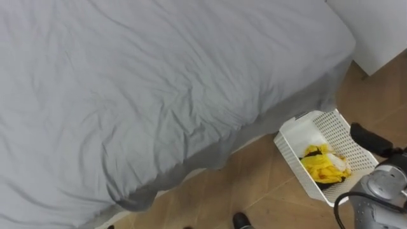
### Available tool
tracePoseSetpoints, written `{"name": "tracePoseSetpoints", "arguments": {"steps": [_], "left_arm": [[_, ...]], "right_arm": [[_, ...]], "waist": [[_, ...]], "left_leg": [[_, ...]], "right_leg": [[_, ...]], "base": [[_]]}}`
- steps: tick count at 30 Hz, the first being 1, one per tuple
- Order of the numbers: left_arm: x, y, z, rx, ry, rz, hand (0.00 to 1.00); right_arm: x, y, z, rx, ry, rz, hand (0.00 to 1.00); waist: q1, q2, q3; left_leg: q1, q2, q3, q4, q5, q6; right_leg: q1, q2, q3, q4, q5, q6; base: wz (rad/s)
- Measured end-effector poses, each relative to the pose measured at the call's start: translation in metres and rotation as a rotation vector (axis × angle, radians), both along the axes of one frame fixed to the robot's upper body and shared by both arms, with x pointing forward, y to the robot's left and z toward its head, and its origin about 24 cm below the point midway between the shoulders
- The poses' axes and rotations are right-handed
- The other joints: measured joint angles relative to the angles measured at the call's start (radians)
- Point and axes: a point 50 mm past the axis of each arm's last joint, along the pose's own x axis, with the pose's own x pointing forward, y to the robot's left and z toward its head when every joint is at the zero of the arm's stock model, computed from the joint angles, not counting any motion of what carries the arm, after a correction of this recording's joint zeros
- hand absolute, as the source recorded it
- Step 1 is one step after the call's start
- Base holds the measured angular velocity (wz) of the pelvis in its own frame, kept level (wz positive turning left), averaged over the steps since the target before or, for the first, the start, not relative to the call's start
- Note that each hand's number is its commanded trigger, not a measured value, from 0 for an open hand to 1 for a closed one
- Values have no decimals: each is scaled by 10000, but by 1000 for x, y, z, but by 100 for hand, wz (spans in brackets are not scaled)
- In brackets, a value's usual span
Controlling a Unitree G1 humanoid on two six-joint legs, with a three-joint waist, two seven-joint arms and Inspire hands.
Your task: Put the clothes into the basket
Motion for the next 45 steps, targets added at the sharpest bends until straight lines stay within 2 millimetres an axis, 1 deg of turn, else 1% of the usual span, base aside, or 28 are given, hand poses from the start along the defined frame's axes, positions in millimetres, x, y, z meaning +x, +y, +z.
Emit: {"name": "tracePoseSetpoints", "arguments": {"steps": [3, 4, 5, 6, 8, 9, 11, 12, 13, 14, 15, 16, 17, 18, 19, 20, 22, 23, 24, 26, 28, 29, 31, 32, 35, 38, 41, 45], "left_arm": [[-2, -3, 1, -155, -168, -8, 0], [-5, -3, 1, -179, -174, 24, 0], [-8, -2, 1, -194, -151, 131, 0], [-10, -1, 1, -193, -122, 197, 0], [-19, 2, -1, -173, 61, 417, 0], [-21, 2, -1, -167, 100, 469, 0], [-29, 5, -3, -140, 250, 653, 0], [-32, 5, -3, -121, 283, 682, 0], [-37, 8, -3, -52, 341, 748, 0], [-41, 9, -4, 5, 395, 824, 0], [-43, 9, -4, 27, 402, 845, 0], [-44, 7, -4, 23, 378, 846, 0], [-43, 7, -4, 69, 327, 859, 0], [-43, 7, -4, 116, 308, 813, 0], [-42, 7, -3, 217, 295, 686, 0], [-41, 7, -3, 268, 249, 645, 0], [-39, 7, -2, 548, 140, 389, 0], [-38, 7, -1, 680, 62, 242, 0], [-38, 7, -1, 760, 58, 168, 0], [-35, 2, -2, 971, -3, 5, 0], [-33, -2, -2, 1037, -33, -199, 0], [-33, -3, -2, 1074, -28, -266, 0], [-33, -2, -3, 1199, 101, -315, 0], [-34, -2, -4, 1207, 131, -288, 0], [-34, -5, -5, 1163, 167, -333, 0], [-36, -6, -6, 1168, 262, -384, 0], [-37, -5, -6, 1192, 350, -378, 0], [-39, -6, -7, 1158, 392, -226, 0]], "right_arm": [[-17, 0, -11, 215, 345, 176, 0], [-25, -1, -17, 394, 502, 136, 0], [-31, 0, -20, 494, 584, 177, 0], [-33, 0, -21, 529, 595, 219, 0], [-40, -1, -24, 643, 693, 386, 0], [-42, -1, -26, 667, 769, 407, 0], [-52, 2, -34, 937, 1055, 570, 0], [-55, 4, -37, 999, 1148, 648, 0], [-59, 11, -43, 1140, 1365, 845, 0], [-61, 20, -49, 1341, 1525, 1079, 0], [-62, 25, -52, 1455, 1607, 1224, 0], [-66, 34, -59, 1661, 1838, 1557, 0], [-69, 43, -66, 1900, 2092, 1986, 0], [-69, 48, -69, 2056, 2172, 2174, 0], [-70, 58, -76, 2377, 2298, 2465, 0], [-74, 65, -86, 2638, 2715, 2725, 0], [-84, 73, -100, 2921, 3572, 3154, 0], [-90, 77, -107, 3104, 3979, 3330, 0], [-92, 79, -110, 3220, 4123, 3408, 0], [-104, 82, -123, 3582, 4961, 3661, 0], [-113, 85, -131, 3928, 5459, 3848, 0], [-115, 86, -133, 4062, 5593, 3909, 0], [-125, 92, -141, 4523, 6189, 4069, 0], [-132, 95, -145, 4678, 6566, 4115, 0], [-148, 100, -154, 5095, 7594, 4363, 0], [-161, 105, -158, 5363, 8240, 4555, 0], [-165, 108, -160, 5444, 8497, 4912, 0], [-165, 112, -161, 5563, 8580, 5250, 0]], "waist": [[-23, -83, 12], [-14, -263, 60], [-5, -319, 7], [3, -394, 5], [-15, -609, -37], [-16, -661, -60], [64, -856, -165], [65, -894, -181], [177, -1001, -219], [268, -1066, -231], [266, -1078, -225], [290, -1091, -221], [345, -1132, -215], [377, -1139, -216], [415, -1128, -222], [458, -1153, -209], [627, -1182, -198], [825, -1187, -192], [904, -1186, -172], [987, -1222, -140], [1110, -1225, -144], [1142, -1232, -140], [1193, -1320, -75], [1252, -1371, -61], [1386, -1418, -31], [1476, -1432, -23], [1660, -1418, -23], [1725, -1402, -36]], "left_leg": [[432, 12, -153, -18, 1, -4], [683, -15, -250, -106, 11, -20], [897, -32, -289, -166, 19, -33], [984, -41, -296, -177, 18, -34], [1297, -56, -495, -229, 11, -46], [1395, -62, -553, -267, 7, -54], [1753, -69, -800, -344, -22, -100], [1864, -70, -871, -373, -34, -116], [2135, -80, -976, -453, -49, -141], [2353, -90, -1112, -521, -79, -178], [2433, -95, -1190, -525, -80, -181], [2564, -128, -1429, -552, -91, -188], [2668, -163, -1616, -553, -94, -188], [2691, -181, -1727, -542, -96, -188], [2698, -228, -2000, -513, -94, -186], [2771, -280, -2209, -499, -93, -185], [2925, -349, -2474, -504, -95, -185], [2991, -378, -2549, -522, -97, -185], [3022, -389, -2575, -526, -97, -185], [3046, -482, -2875, -501, -94, -181], [3057, -516, -3017, -480, -98, -176], [3061, -520, -3029, -470, -99, -175], [3205, -522, -3041, -464, -101, -174], [3238, -528, -3064, -449, -108, -168], [3209, -583, -3213, -396, -112, -158], [3227, -620, -3271, -323, -125, -136], [3237, -630, -3273, -270, -128, -128], [3366, -641, -3276, -284, -132, -122]], "right_leg": [[683, -58, -321, -316, -5, -21], [972, -79, -417, -398, -35, -30], [1230, -94, -481, -474, -61, -32], [1318, -106, -498, -486, -77, -35], [1803, -135, -702, -704, -80, -40], [1929, -134, -756, -778, -78, -41], [2521, -140, -1021, -1141, -40, -44], [2689, -136, -1085, -1238, -30, -44], [3010, -122, -1131, -1396, -28, -41], [3348, -112, -1240, -1599, 3, -45], [3538, -106, -1310, -1732, 25, -35], [3881, -116, -1543, -1983, 56, -22], [4117, -133, -1693, -2128, 70, -17], [4240, -141, -1806, -2219, 90, -18], [4530, -168, -2098, -2386, 136, -16], [4783, -197, -2310, -2514, 143, -14], [5054, -235, -2538, -2648, 129, 4], [5190, -246, -2636, -2759, 126, 8], [5254, -255, -2676, -2775, 125, 10], [5404, -326, -2997, -2759, 83, 39], [5495, -345, -3197, -2753, 77, 50], [5530, -347, -3216, -2756, 76, 52], [5749, -348, -3309, -2768, 73, 55], [5803, -347, -3319, -2773, 62, 67], [5850, -356, -3352, -2767, 42, 79], [5869, -387, -3396, -2775, 4, 112], [5902, -394, -3367, -2811, -12, 113], [6064, -390, -3315, -2872, -11, 114]], "base": [[24], [23], [18], [13], [19], [28], [30], [28], [23], [23], [40], [54], [52], [56], [60], [63], [47], [31], [25], [37], [26], [15], [9], [7], [9], [6], [0], [0]]}}
